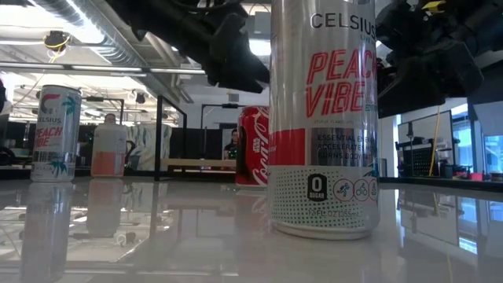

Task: Place canned beverage on shelf
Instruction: Put the red soda can on the shelf

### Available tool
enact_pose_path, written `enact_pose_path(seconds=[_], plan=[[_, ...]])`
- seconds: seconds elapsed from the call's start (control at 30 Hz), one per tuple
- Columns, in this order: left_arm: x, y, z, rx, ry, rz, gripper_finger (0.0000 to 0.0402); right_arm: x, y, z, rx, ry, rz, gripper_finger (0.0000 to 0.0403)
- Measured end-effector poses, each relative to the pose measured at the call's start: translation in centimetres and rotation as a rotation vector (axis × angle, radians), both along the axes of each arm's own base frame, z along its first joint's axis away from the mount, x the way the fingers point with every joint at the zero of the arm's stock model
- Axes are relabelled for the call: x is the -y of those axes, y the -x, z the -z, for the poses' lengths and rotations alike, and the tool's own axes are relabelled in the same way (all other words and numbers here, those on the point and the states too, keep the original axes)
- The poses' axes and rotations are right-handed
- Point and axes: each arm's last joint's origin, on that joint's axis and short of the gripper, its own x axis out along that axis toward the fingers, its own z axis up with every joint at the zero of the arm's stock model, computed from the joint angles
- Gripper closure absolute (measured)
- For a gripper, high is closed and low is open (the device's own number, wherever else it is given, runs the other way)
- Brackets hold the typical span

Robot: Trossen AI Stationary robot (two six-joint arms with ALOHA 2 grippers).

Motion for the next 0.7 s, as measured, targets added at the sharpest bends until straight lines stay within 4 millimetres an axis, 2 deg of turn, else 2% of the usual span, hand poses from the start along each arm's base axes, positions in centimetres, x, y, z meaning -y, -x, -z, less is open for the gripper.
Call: enact_pose_path(seconds=[0.13, 0.47, 0.7], plan=[[-0.4, -0.3, 0.5, -0.007, 0.036, 0.042, 0.0078, 0.0, 0.0, 0.0, 0.001, 0.0, 0.0, 0.0065], [-1.0, -1.3, 4.0, -0.114, 0.028, -0.005, 0.0079, 0.0, 0.0, 0.0, 0.003, -0.001, -0.001, 0.0065], [-1.1, -1.4, 4.5, -0.129, 0.029, -0.005, 0.0079, 0.0, 0.0, 0.0, 0.002, -0.001, -0.001, 0.0065]])
